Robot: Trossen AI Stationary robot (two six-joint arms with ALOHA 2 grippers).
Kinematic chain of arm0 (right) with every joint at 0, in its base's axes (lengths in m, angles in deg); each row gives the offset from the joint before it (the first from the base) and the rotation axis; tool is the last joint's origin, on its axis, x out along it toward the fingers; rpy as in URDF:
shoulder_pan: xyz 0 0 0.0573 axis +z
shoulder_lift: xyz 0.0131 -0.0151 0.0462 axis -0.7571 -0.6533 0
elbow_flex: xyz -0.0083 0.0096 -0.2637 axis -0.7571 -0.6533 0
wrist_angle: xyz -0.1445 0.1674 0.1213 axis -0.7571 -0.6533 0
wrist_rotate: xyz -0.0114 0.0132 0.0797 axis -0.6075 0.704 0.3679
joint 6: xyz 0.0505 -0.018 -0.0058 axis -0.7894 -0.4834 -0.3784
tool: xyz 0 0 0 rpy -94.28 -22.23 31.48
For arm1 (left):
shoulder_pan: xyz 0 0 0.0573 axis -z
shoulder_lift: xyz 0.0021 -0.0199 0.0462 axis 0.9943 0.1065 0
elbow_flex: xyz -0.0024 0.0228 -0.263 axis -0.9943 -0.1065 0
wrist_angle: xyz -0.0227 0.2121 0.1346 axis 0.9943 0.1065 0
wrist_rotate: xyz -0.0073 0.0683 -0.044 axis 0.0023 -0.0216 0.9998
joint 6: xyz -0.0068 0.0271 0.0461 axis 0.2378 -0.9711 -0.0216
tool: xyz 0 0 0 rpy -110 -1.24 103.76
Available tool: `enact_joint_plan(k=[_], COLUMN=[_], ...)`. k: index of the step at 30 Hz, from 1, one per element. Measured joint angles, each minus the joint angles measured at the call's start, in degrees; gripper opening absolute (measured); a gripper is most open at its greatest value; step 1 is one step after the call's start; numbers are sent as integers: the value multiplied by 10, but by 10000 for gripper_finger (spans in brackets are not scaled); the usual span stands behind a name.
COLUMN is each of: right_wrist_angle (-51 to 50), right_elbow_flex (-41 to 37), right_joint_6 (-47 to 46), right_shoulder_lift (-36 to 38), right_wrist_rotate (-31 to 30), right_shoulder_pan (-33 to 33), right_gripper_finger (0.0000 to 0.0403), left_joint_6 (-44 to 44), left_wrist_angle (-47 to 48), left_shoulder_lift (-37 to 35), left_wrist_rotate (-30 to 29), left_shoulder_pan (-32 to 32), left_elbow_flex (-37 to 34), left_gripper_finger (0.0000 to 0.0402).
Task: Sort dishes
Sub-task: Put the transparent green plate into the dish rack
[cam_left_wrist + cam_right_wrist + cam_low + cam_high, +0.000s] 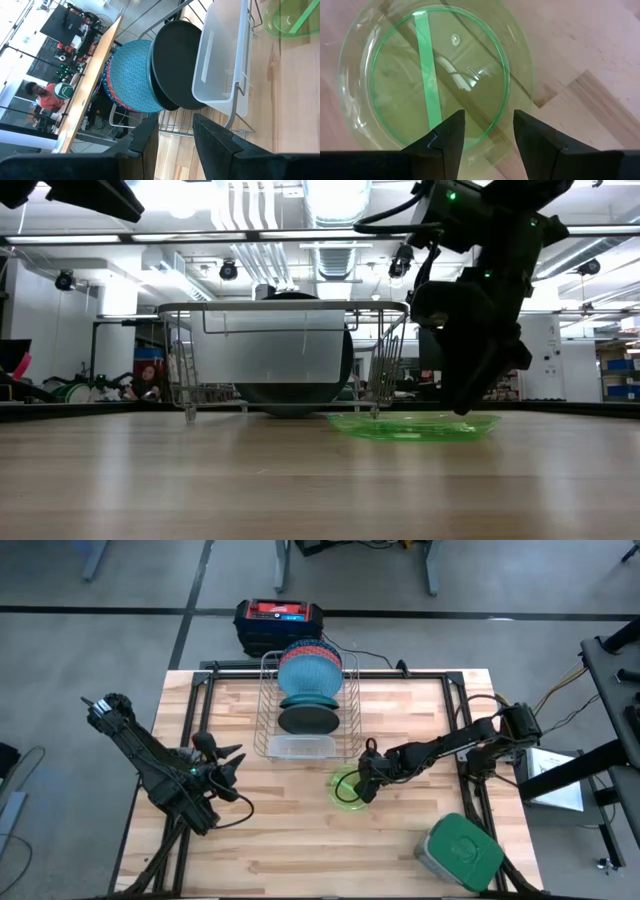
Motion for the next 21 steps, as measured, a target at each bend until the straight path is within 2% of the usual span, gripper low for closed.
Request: enact_joint_plan(k=[10,16,21], right_wrist_angle=[5,3,-47], right_elbow_flex=[0,7,26], right_joint_6=[-2,-5,-3], right_shoulder_lift=[1,8,10], right_wrist_rotate=[-1,-2,-11], right_shoulder_pan=[0,0,0], right_gripper_finger=[152,168,178], left_joint_6=[0,0,0], left_wrist_angle=[0,-1,-1], left_shoulder_lift=[0,0,0], left_wrist_rotate=[0,-1,-1], left_shoulder_pan=[0,0,0], left_elbow_flex=[0,0,0], left_gripper_finger=[111,111,111])
